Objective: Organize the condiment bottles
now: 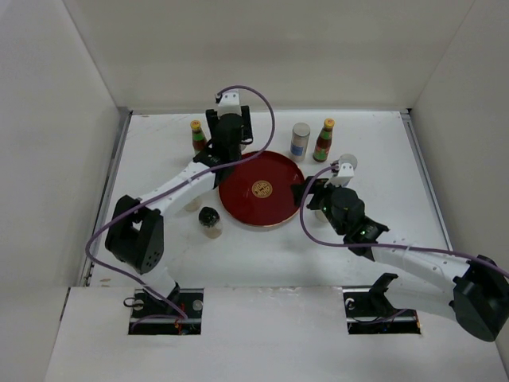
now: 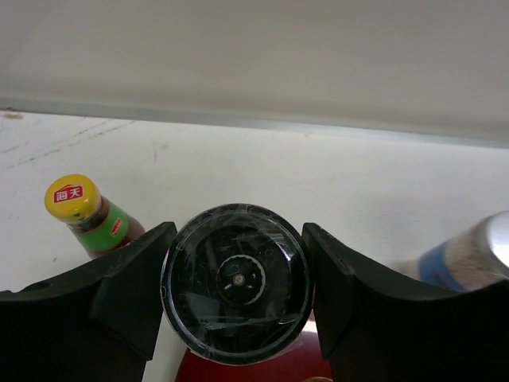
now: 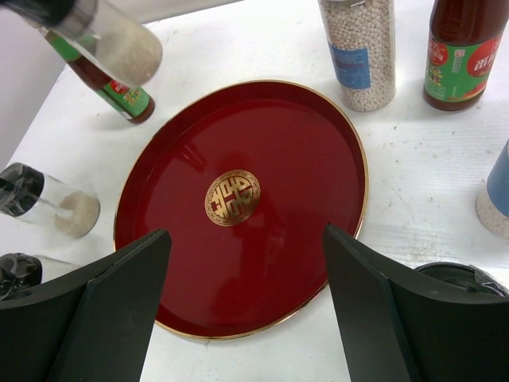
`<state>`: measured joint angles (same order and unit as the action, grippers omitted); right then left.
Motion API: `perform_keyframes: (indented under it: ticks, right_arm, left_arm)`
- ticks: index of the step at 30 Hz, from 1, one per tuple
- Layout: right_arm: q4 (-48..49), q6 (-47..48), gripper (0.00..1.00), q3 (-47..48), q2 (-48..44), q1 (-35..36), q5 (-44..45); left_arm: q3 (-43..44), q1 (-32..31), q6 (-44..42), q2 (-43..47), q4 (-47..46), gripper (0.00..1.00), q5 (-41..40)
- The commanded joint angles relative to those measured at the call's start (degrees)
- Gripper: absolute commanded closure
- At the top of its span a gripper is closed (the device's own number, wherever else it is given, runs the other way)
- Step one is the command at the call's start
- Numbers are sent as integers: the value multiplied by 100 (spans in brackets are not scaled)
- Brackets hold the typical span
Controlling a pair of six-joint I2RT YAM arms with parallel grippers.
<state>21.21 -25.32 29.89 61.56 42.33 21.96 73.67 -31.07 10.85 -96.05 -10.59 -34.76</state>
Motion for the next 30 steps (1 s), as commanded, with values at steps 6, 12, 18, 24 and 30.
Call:
perform_keyframes:
  ticks: [6, 12, 18, 24, 30]
  right_arm:
    - [392, -157, 17, -176, -346, -203, 90]
    - [392, -201, 17, -229, -391, -282, 81]
    - [392, -201, 16, -229, -338, -282, 90]
    - [392, -201, 16, -238, -329, -300, 90]
    - [392, -201, 15, -185, -197, -361, 90]
  left_arm:
    - [-520, -413, 734, 377, -611, 65, 277]
    - [-336, -501, 796, -115, -813, 65, 496]
    - [33, -501, 533, -765, -1006, 62, 453]
    - [34, -439, 426, -1003, -1103, 48, 383]
    - [-361, -448, 655, -425, -1287, 20, 348]
